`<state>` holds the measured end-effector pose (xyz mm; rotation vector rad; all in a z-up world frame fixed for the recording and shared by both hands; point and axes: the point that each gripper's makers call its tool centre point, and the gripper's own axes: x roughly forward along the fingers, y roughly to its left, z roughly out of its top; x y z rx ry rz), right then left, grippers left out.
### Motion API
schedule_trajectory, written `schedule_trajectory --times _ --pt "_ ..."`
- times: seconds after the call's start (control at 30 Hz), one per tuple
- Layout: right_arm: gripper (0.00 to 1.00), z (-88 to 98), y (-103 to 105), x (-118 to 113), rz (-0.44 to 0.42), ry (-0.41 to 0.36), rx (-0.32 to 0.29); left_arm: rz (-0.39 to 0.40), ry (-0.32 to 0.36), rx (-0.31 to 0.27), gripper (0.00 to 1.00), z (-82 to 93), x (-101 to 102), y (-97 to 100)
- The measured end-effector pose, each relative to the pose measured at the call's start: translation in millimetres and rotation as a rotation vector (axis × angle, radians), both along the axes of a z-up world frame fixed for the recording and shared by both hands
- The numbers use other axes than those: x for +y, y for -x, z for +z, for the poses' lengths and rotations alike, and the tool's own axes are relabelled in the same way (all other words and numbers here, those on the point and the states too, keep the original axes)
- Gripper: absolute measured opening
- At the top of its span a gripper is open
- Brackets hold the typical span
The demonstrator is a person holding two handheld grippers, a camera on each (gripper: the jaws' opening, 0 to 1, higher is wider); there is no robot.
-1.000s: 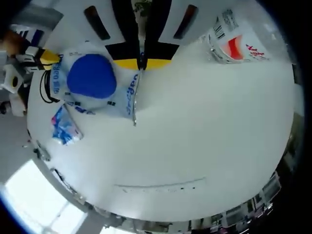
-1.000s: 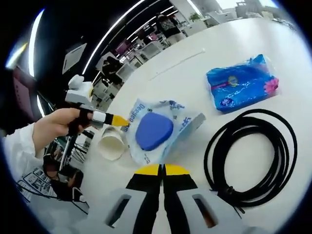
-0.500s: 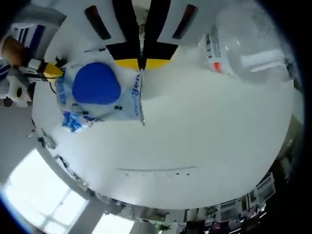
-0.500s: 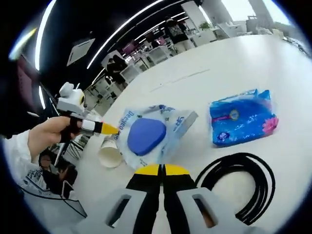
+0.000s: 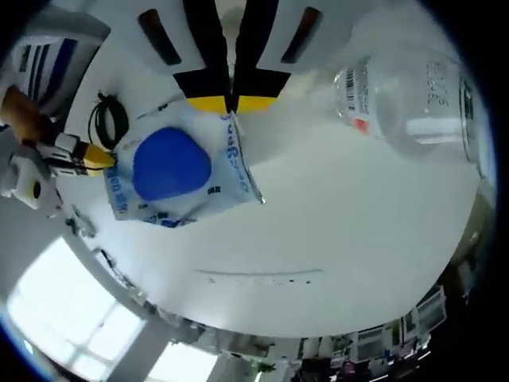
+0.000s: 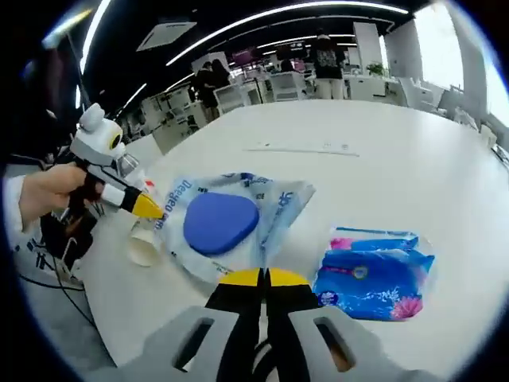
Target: Arrange the tabletop items into an orderly group along one side of the table until the central work area is clear of visible clutter.
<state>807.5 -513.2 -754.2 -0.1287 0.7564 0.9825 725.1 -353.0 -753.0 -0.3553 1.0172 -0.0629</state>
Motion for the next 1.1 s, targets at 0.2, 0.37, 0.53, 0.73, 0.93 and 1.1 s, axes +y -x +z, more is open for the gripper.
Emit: schedule_trajectory --times 0.2,0.37,0.53,0.73,0.93,1.1 --pt "0.0 -9.2 -2.3 -1.5 0.031 0.053 -0.023 0.004 -0.007 -0.001 0.0 -3.8 -0.3 -4.6" --pt "0.0 -17.0 -5.6 -1.6 0.028 0.067 -0.015 0.006 -0.011 0.005 0.0 -8.4 0.9 -5.9" --pt "0.0 -24.1 -9.1 -2.2 0.026 0.09 -0.005 0.011 -0.006 0.013 0.0 -13.9 -0.7 -8.3" --pt "0.0 -26.9 -10.3 -3.8 0.007 0.1 0.017 0.016 -0.012 0.027 0.0 -21.5 -2.5 -10.4" --pt "0.0 -38.6 -13.1 -3.3 0.016 0.119 0.027 0.021 -0.013 0.038 0.0 -25.6 -3.1 -7.6" --pt "0.0 -41.4 -11.6 -5.4 0.024 0.14 0.024 0.031 -0.01 0.052 0.0 -32.2 -3.4 -5.4"
